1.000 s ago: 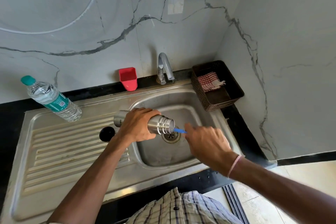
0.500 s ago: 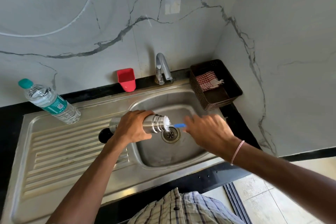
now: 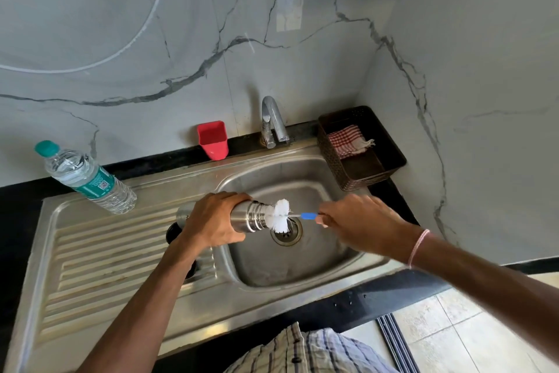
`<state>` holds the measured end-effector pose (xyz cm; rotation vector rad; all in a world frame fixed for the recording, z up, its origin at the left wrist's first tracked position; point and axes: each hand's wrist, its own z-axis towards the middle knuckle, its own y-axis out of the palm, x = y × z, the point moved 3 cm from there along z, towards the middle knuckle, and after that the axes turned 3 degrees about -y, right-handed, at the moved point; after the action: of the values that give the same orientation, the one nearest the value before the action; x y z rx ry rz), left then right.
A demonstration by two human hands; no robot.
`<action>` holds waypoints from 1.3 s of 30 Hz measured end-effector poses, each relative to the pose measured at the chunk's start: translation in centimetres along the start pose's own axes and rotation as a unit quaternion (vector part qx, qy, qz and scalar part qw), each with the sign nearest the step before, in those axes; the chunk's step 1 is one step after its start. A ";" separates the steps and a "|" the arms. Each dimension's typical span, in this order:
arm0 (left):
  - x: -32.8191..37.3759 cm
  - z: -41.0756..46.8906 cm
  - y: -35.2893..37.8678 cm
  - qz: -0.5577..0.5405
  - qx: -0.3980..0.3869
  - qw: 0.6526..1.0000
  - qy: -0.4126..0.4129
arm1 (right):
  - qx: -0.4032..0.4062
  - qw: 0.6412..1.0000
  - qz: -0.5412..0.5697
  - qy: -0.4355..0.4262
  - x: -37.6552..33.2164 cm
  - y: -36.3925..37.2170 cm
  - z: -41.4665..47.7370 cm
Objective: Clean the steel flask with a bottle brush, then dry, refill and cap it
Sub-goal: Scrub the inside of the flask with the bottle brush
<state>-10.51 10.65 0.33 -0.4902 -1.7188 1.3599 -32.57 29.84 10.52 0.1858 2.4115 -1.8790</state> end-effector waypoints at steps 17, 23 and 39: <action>1.2 0.3 -0.6 0.010 0.018 1.000 0.003 | 0.082 0.992 -0.008 0.092 -1.5 0.7 -0.2; 1.4 0.5 -1.2 0.003 0.013 1.000 -0.003 | 0.113 0.977 -0.182 -0.001 -1.9 0.8 -1.3; 2.7 1.0 -0.1 -0.004 -0.022 1.000 0.014 | 0.033 0.993 -0.111 -0.010 -4.4 0.8 -0.8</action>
<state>-12.75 12.03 1.41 -0.5245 -1.7291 1.3049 -28.07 30.60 10.50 -0.1028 2.4481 -2.0399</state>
